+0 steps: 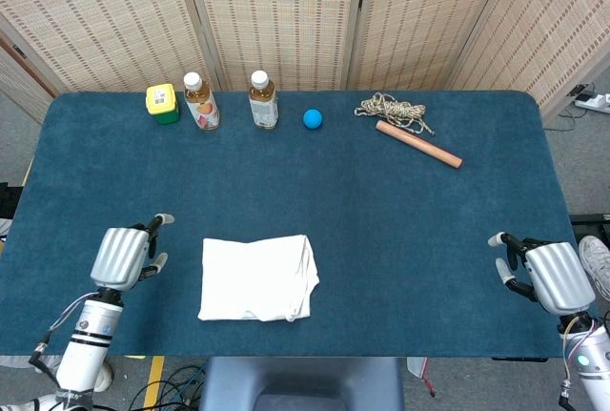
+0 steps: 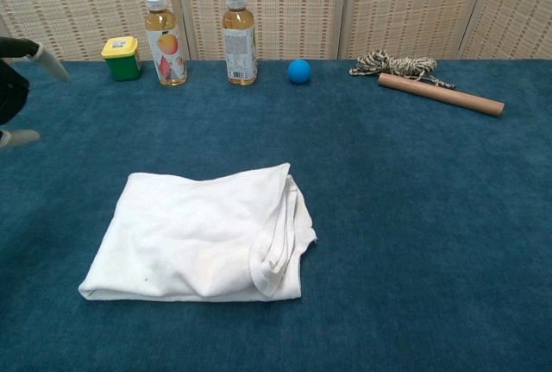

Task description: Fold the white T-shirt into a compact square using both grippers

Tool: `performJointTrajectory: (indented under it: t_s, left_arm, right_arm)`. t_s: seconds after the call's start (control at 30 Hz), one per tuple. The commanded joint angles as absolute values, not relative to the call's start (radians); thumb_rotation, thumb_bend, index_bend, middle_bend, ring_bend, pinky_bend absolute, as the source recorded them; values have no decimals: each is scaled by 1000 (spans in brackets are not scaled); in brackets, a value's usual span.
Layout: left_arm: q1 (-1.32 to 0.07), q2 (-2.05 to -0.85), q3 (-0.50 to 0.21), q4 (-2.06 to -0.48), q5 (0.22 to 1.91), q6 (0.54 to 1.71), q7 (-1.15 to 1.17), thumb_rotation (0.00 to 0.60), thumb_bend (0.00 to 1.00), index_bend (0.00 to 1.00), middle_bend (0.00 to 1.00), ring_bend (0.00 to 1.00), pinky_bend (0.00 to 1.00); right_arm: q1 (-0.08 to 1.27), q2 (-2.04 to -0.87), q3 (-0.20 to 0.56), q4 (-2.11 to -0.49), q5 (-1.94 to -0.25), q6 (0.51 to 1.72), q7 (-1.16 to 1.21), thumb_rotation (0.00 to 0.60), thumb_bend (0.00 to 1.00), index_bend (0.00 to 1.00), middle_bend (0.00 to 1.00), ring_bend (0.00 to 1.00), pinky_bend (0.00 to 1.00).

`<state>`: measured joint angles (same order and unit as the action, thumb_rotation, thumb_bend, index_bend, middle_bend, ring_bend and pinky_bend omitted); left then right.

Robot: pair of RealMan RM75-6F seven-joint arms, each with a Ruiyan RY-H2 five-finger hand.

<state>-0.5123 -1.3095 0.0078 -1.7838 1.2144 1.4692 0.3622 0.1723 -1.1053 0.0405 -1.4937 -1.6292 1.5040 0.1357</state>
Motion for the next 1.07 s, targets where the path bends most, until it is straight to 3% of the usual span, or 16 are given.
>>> performJointTrajectory:
  t_s: [0.03, 0.17, 0.33, 0.43, 0.77, 1.07]
  left_arm:
    - [-449, -1273, 15, -1753, 1211, 1505, 304, 600, 298, 322, 698, 555, 813]
    - [-389, -1250, 24, -1724, 1205, 1526, 266, 600, 298, 309, 590, 481, 663]
    - [-308, -1257, 24, -1661, 1215, 1575, 189, 600, 298, 276, 481, 404, 561]
    - [-263, -1261, 26, -1630, 1236, 1603, 139, 600, 299, 252, 416, 342, 524]
    - [-182, -1247, 88, -1601, 1374, 1619, 101, 600, 298, 245, 394, 325, 495]
    - [-153, -1264, 56, -1599, 1414, 1626, 111, 600, 299, 248, 394, 324, 495]
  right_arm:
    - [161, -1100, 42, -1482, -1610, 1502, 148, 600, 480, 405, 611, 578, 665]
    - [152, -1098, 35, -1465, -1594, 1492, 163, 600, 482, 391, 513, 462, 552]
    - [144, -1086, 19, -1461, -1581, 1465, 180, 600, 483, 163, 322, 251, 365]
    - [137, -1085, 17, -1457, -1576, 1465, 187, 600, 484, 133, 244, 182, 302]
    - [115, -1103, 6, -1441, -1581, 1482, 211, 600, 484, 132, 213, 156, 275]
    - [101, -1112, 10, -1437, -1593, 1511, 212, 600, 484, 132, 244, 156, 275]
